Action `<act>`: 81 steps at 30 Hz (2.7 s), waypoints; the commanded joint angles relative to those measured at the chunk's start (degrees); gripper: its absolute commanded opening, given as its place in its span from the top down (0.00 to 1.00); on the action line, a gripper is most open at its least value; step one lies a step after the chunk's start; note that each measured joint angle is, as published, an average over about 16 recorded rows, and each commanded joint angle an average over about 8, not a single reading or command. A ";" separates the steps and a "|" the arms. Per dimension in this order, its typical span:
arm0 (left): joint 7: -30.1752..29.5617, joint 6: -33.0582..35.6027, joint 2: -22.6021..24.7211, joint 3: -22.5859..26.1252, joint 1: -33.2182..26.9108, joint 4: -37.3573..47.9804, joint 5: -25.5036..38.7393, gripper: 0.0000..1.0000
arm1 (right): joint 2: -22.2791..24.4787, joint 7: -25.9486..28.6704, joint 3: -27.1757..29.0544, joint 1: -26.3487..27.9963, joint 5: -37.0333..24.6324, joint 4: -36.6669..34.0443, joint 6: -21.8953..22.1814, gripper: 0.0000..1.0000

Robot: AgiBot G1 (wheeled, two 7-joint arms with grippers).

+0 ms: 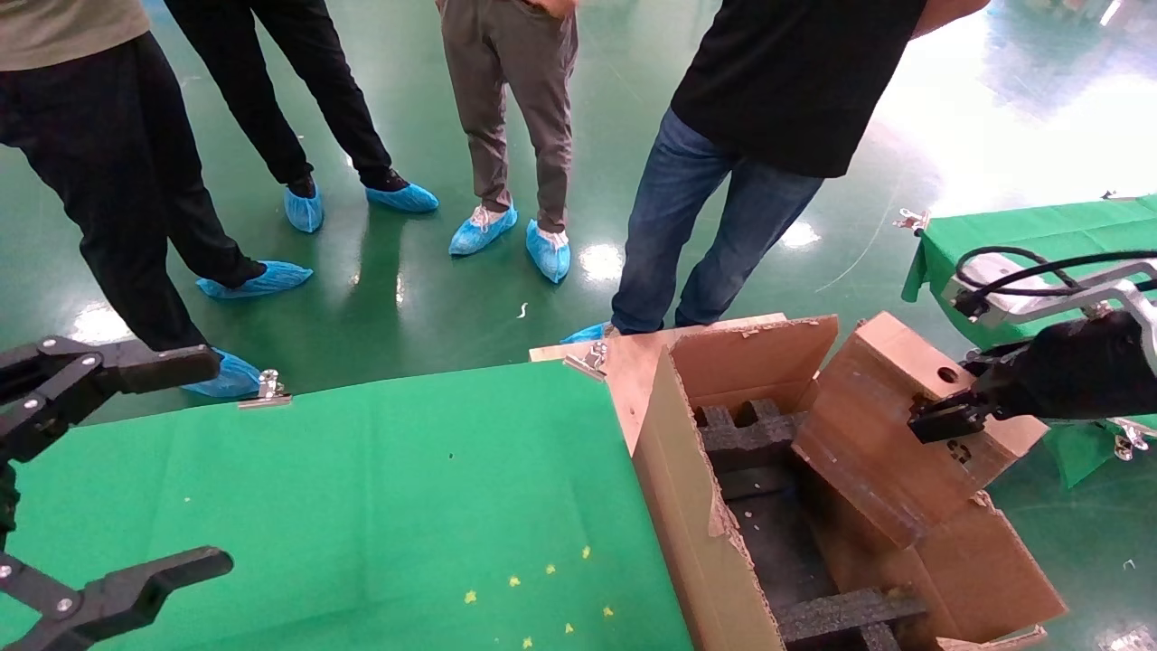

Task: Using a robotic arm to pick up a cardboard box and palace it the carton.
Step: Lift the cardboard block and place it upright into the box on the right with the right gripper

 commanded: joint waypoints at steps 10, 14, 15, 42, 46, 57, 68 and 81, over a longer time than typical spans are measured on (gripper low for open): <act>0.01 -0.01 0.00 0.00 0.01 0.01 -0.01 0.00 | 0.63 14.32 -0.87 -1.43 -3.28 3.37 3.52 1.00; 0.01 -0.02 -0.01 0.00 0.01 0.02 -0.02 0.00 | 0.67 14.62 -0.85 -1.59 -3.16 3.57 3.83 1.00; 0.01 -0.02 -0.01 0.00 0.01 0.02 -0.02 0.00 | 0.66 14.58 -0.84 -1.59 -3.11 3.53 3.82 1.00; 0.02 -0.02 -0.01 0.02 0.00 0.03 -0.03 0.00 | -3.86 36.42 -4.10 -5.07 -14.38 3.22 4.82 1.00; 0.02 -0.02 -0.01 0.03 0.00 0.03 -0.03 0.00 | -4.13 37.50 -4.39 -5.51 -14.78 3.29 4.70 1.00; 0.03 -0.03 -0.01 0.04 0.00 0.03 -0.03 0.00 | -4.69 40.38 -5.22 -6.91 -15.76 3.31 4.73 1.00; 0.03 -0.03 -0.02 0.04 0.00 0.03 -0.04 0.00 | -5.03 42.04 -6.19 -9.13 -16.31 3.26 6.18 1.00; 0.04 -0.03 -0.02 0.06 0.00 0.03 -0.05 0.00 | -6.55 44.74 -7.64 -13.45 -18.28 2.82 11.02 1.00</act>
